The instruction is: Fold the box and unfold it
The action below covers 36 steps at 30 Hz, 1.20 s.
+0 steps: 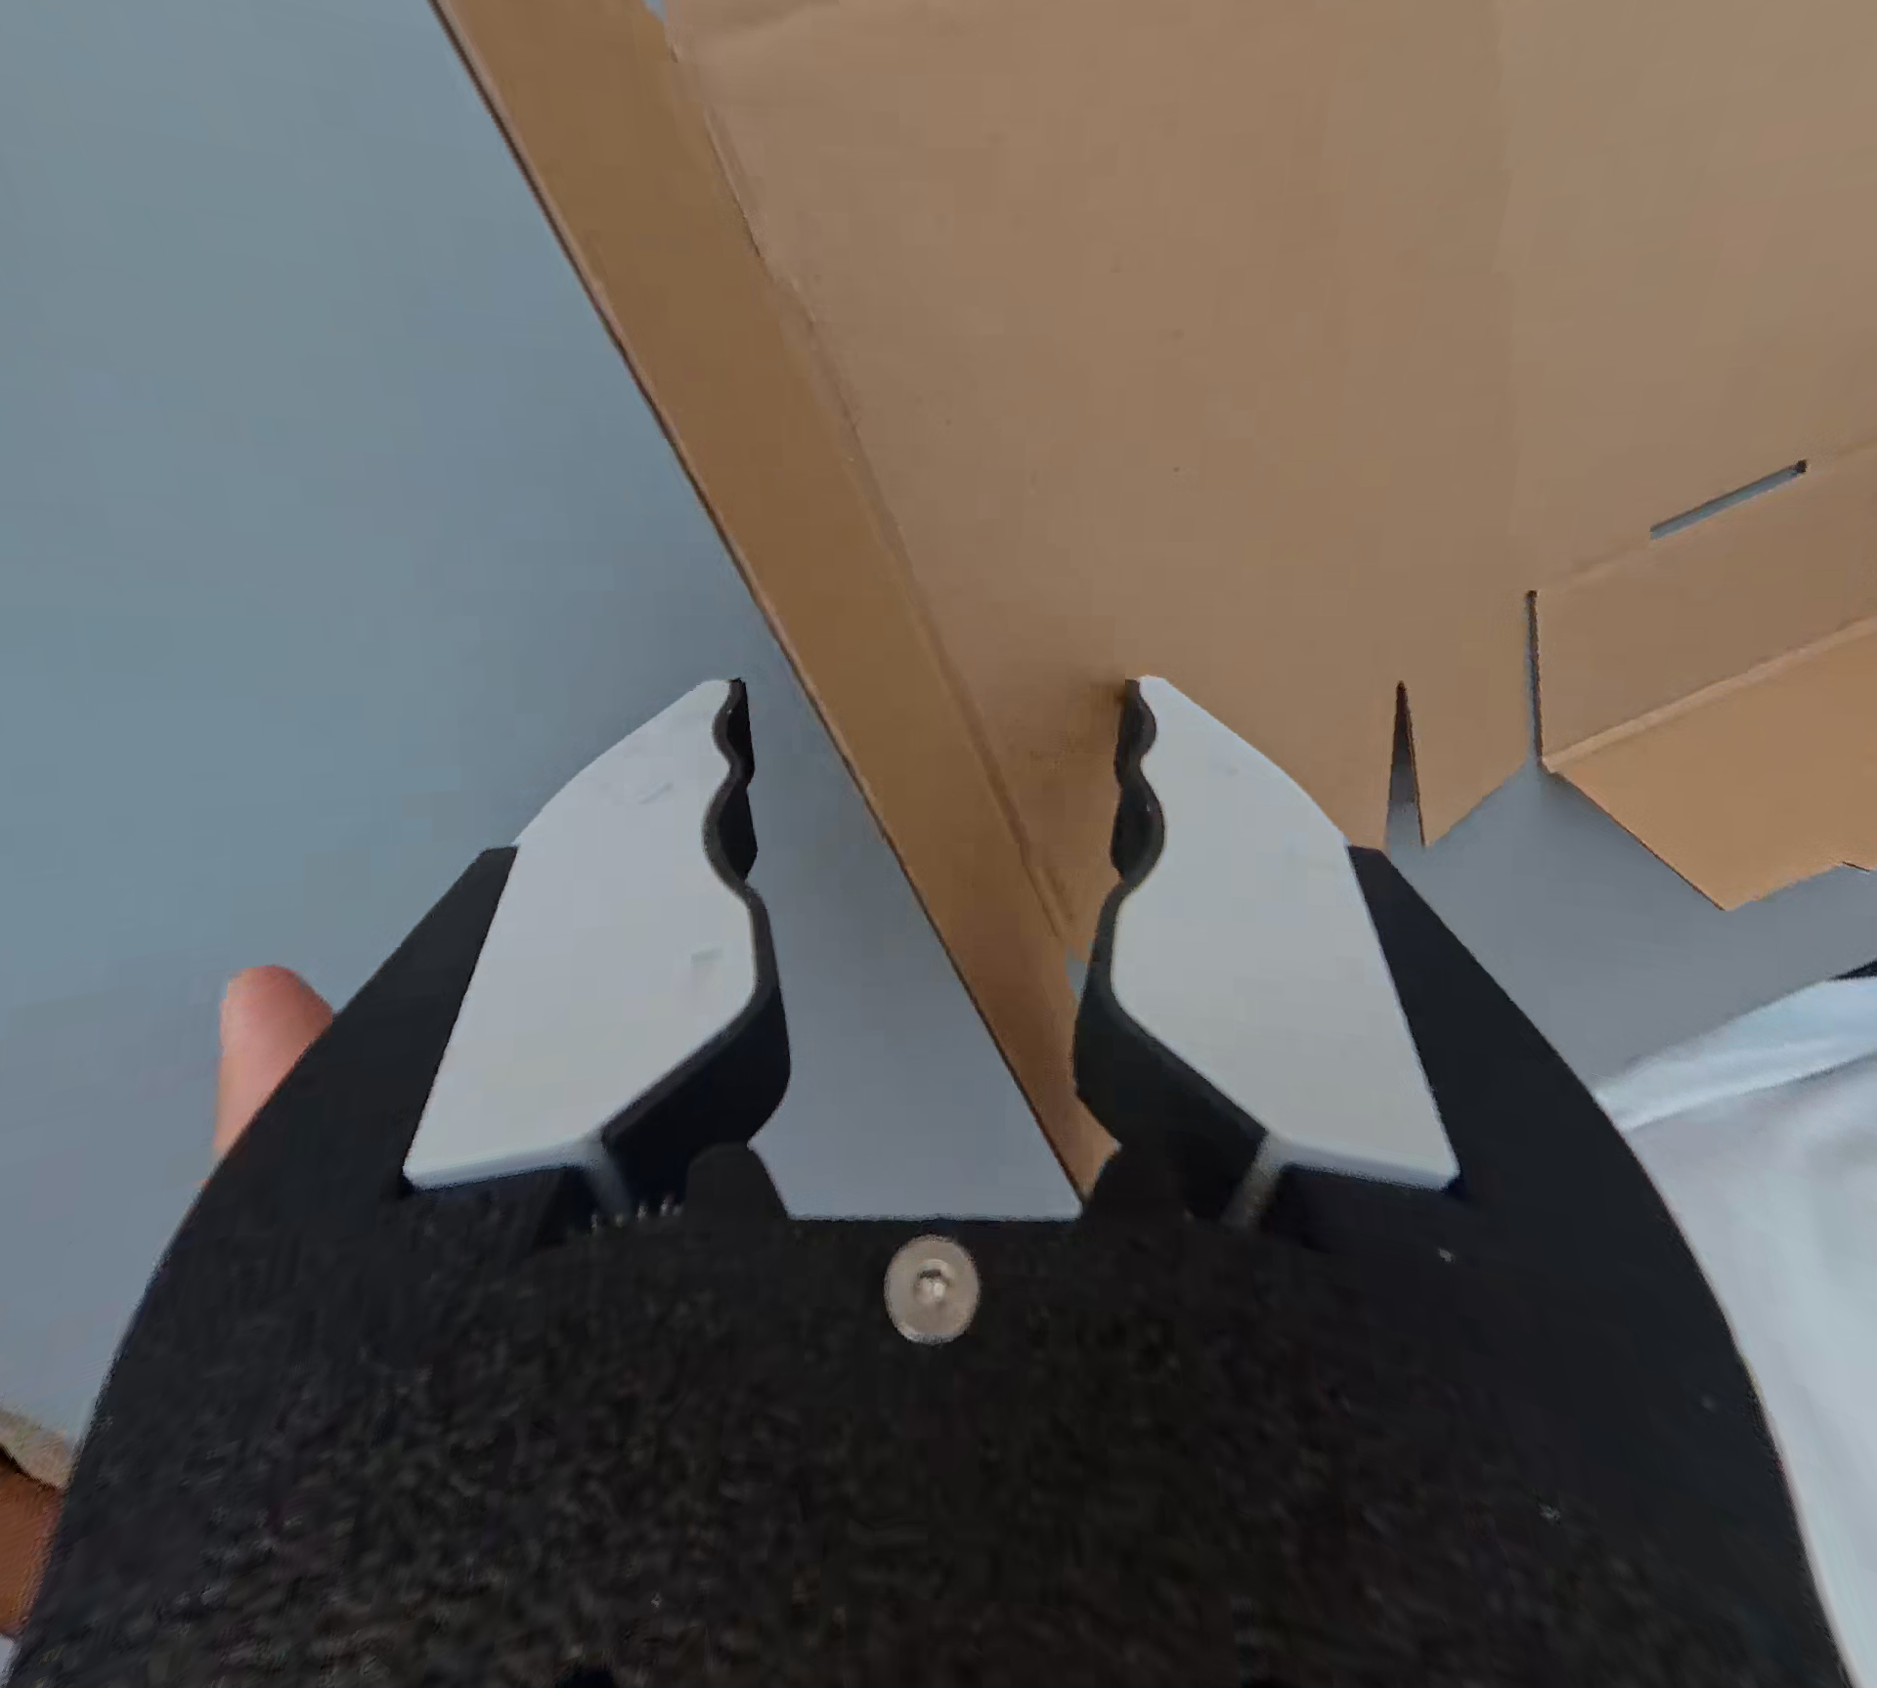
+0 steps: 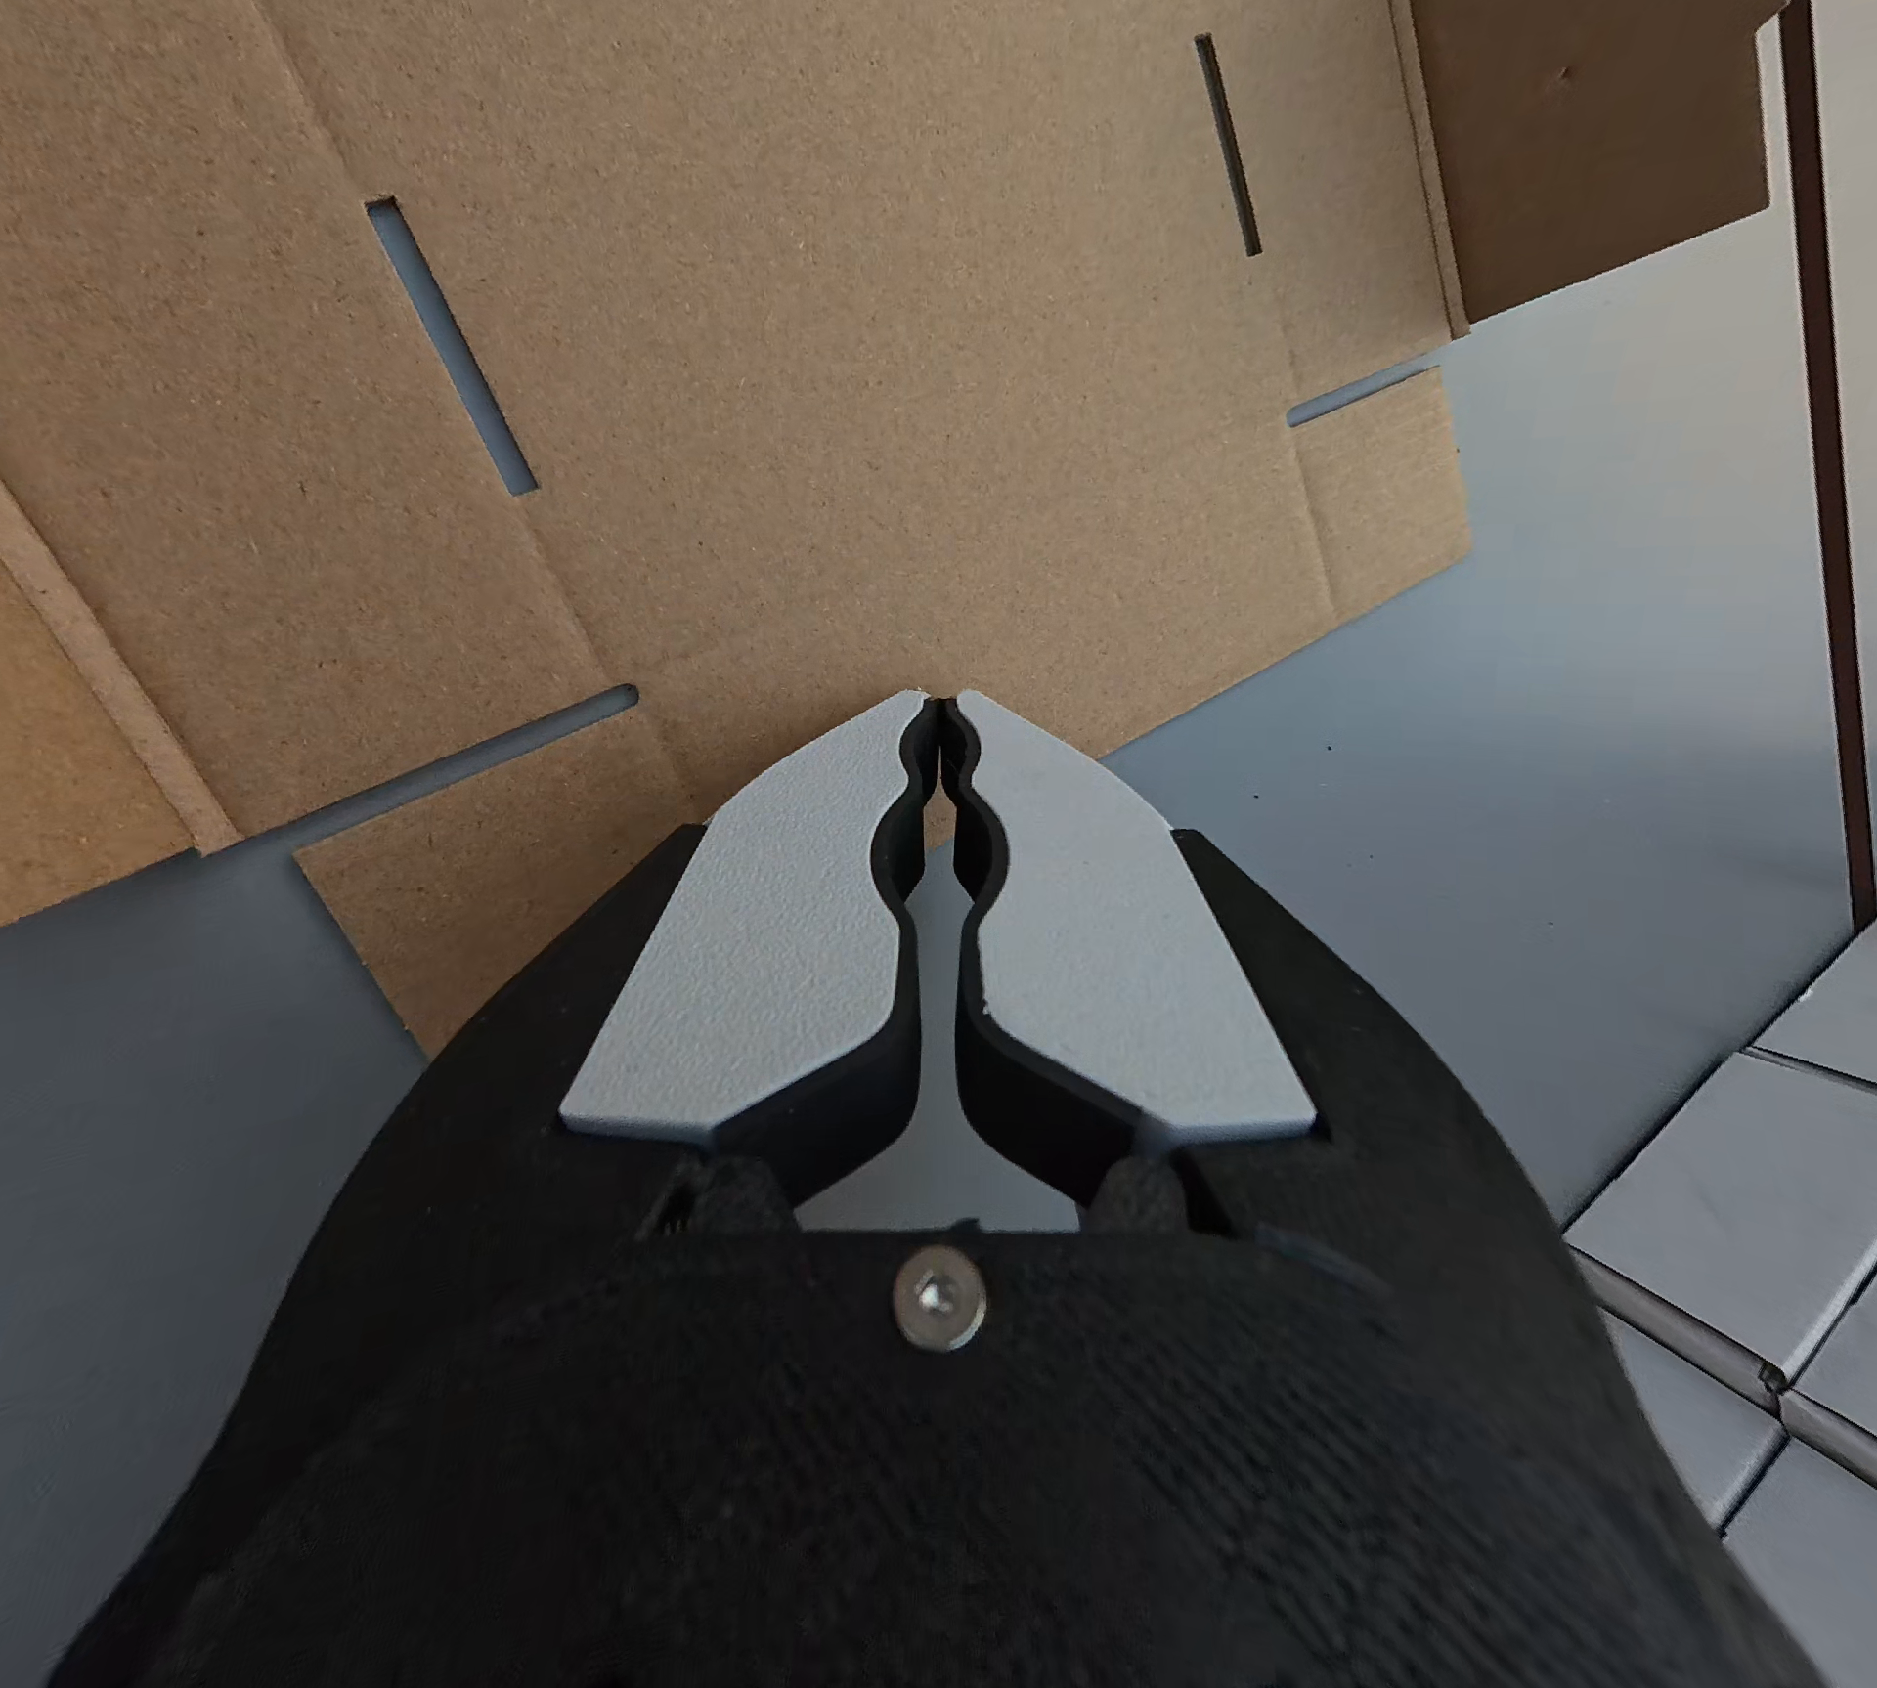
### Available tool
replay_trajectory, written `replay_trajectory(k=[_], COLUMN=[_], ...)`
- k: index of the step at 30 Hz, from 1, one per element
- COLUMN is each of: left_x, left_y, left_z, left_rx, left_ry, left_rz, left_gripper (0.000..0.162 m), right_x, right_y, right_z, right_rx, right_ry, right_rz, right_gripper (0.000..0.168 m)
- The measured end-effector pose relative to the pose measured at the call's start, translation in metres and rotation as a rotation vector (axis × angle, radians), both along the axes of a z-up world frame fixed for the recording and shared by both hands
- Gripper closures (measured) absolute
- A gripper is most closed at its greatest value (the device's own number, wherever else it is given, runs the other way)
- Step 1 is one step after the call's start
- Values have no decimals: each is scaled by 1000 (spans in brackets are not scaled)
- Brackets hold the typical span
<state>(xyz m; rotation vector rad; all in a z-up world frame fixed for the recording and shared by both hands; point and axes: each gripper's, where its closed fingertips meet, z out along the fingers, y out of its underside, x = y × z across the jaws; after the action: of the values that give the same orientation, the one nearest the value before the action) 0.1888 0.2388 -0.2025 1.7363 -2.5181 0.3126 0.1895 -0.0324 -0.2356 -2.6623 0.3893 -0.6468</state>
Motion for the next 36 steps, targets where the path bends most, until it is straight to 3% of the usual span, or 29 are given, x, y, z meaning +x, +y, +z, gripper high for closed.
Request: replay_trajectory(k=[1, 3, 8, 11, 17, 23, 25, 30, 32, 36], left_x=[-5, -14, -32, -39, -63, -73, -69, -58, -55, -53], left_y=[-3, -9, -26, -34, -39, -42, -42, -47, -52, -62], left_z=[-5, -11, -14, 10, 26, 10, 10, 17, 19, 24], left_rx=[-50, -167, -532, -881, -1224, -1241, -1237, -1296, -1304, -1336], left_ry=[50, 131, 212, 226, 157, 106, 68, -2, -26, -56], left_rz=[8, 23, 37, 76, 29, 92, 132, 174, 165, 155], left_gripper=[95, 100, 137, 156, 157, 159, 160, 160, 160, 159], right_x=[0, 0, 0, 0, -1, -4, 6, 25, 21, 14], right_y=[0, 0, 0, 0, 1, -5, -12, -31, -32, -31], right_z=[0, 0, 0, 0, 1, 12, 40, 108, 116, 108], right_rx=[6, 20, 54, 82, 204, 344, 478, 835, 880, 876], right_ry=[1, 4, 26, 46, 142, 261, 272, 443, 562, 736], right_rz=[0, 0, 4, 9, 33, 53, -1, -126, -125, -144], right_gripper=[168, 168, 168, 168, 168, 167, 142, 125, 119, 122])
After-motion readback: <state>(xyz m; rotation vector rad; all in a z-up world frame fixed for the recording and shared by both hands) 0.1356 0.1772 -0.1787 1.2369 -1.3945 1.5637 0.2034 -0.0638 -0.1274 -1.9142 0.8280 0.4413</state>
